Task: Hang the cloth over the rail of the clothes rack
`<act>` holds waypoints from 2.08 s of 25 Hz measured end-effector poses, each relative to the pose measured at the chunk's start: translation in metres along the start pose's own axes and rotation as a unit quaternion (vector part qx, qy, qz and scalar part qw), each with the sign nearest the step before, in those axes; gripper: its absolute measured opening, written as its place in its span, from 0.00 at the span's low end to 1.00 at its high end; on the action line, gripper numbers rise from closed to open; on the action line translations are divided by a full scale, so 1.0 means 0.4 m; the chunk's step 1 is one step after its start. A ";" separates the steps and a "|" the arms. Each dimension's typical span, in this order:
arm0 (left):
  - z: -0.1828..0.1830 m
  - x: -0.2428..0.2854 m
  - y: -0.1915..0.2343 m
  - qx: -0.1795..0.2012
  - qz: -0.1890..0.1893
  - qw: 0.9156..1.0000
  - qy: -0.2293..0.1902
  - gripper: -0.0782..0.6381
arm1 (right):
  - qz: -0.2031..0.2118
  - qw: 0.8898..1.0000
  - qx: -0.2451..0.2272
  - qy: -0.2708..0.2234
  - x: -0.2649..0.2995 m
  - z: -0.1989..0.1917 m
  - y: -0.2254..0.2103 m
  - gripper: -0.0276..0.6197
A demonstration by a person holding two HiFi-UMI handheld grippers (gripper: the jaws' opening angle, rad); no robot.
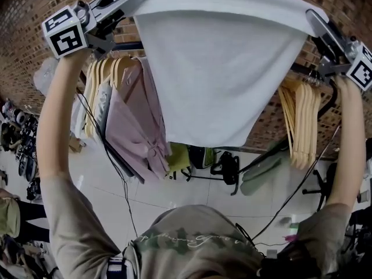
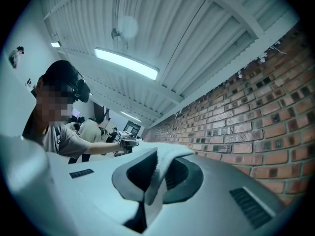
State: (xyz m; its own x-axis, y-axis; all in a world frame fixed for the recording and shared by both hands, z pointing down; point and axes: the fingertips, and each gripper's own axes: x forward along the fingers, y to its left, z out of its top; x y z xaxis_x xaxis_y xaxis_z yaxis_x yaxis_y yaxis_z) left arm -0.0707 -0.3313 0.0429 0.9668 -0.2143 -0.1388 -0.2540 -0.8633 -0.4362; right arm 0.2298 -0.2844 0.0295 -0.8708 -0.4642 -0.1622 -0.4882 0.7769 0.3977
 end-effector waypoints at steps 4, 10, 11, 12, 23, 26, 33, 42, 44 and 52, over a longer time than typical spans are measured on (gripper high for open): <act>0.025 0.018 0.050 0.001 0.012 1.000 -0.008 0.13 | -0.011 1.000 0.003 -0.004 0.007 0.025 -0.048 0.07; 0.066 0.058 0.120 0.023 0.024 0.999 0.002 0.13 | -0.028 1.000 0.003 -0.004 0.019 0.065 -0.117 0.07; 0.070 0.064 0.135 0.030 0.031 0.999 0.010 0.13 | -0.030 1.000 0.002 -0.004 0.022 0.070 -0.127 0.07; 0.073 0.071 0.151 0.037 0.037 0.998 0.017 0.13 | -0.032 0.999 0.001 -0.004 0.026 0.075 -0.136 0.07; -0.029 0.124 0.253 0.008 0.057 0.998 0.035 0.13 | -0.040 0.998 0.042 0.000 0.062 -0.027 -0.232 0.07; -0.067 0.135 0.275 -0.013 0.054 0.998 0.038 0.13 | -0.041 0.997 0.059 -0.003 0.070 -0.060 -0.256 0.07; -0.162 0.160 0.334 -0.072 0.050 0.994 0.062 0.13 | -0.045 0.995 0.094 -0.003 0.099 -0.142 -0.328 0.07; -0.374 0.213 0.376 -0.118 0.095 0.982 0.116 0.13 | -0.095 0.979 0.176 0.044 0.107 -0.358 -0.403 0.07; -0.408 0.208 0.386 -0.126 0.103 0.980 0.110 0.13 | -0.094 0.977 0.185 0.054 0.114 -0.397 -0.405 0.07; -0.480 0.200 0.382 -0.182 0.079 0.975 0.102 0.13 | -0.098 0.971 0.200 0.089 0.130 -0.464 -0.414 0.07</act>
State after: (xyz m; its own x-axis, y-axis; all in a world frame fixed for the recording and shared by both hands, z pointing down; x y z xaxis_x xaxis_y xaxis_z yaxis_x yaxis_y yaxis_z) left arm -0.0269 -0.5683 0.1359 0.9111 -0.4118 0.0166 -0.4097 -0.9093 -0.0732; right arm 0.2765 -0.5163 0.1227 -0.7525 -0.6581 -0.0273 -0.6580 0.7529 -0.0124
